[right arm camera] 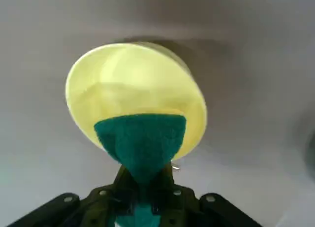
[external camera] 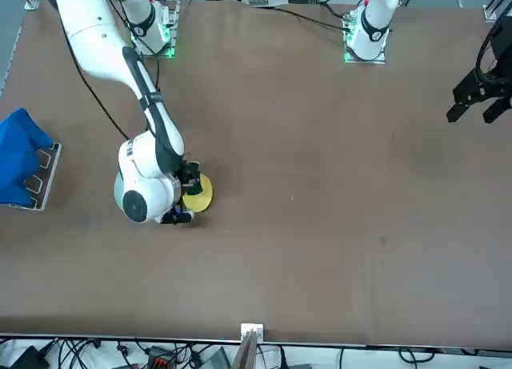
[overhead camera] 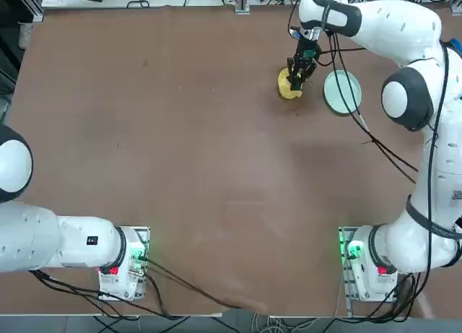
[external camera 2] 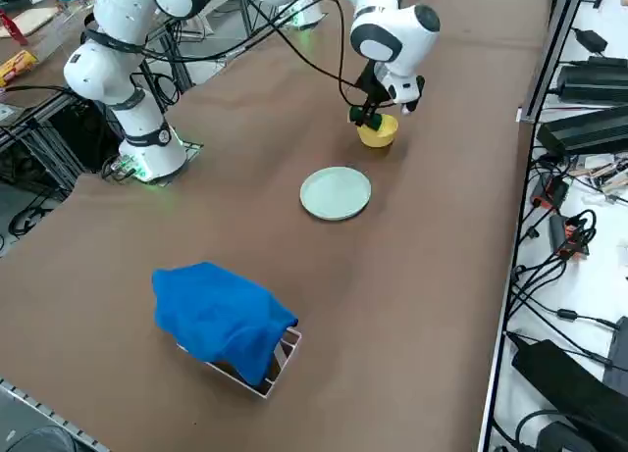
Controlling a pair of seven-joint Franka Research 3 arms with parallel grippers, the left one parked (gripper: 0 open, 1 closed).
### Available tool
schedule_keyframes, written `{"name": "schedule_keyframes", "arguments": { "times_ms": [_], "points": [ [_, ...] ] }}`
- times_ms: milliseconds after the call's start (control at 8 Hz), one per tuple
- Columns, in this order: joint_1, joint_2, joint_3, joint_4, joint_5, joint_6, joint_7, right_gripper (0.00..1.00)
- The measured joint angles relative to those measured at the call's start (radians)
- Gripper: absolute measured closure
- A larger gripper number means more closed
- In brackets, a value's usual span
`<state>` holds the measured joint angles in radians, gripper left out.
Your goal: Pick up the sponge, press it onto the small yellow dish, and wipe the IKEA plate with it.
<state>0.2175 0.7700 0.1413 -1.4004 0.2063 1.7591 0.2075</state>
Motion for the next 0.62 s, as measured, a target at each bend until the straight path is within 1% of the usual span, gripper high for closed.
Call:
{"name": "schedule_keyframes", "arguments": {
  "times_ms": [250, 625],
  "points": [
    [0.000, 0.003, -0.011, 0.024, 0.000, 0.001, -0.004, 0.85],
    [0.004, 0.010, -0.011, 0.062, 0.000, 0.001, -0.004, 0.85]
  ]
}}
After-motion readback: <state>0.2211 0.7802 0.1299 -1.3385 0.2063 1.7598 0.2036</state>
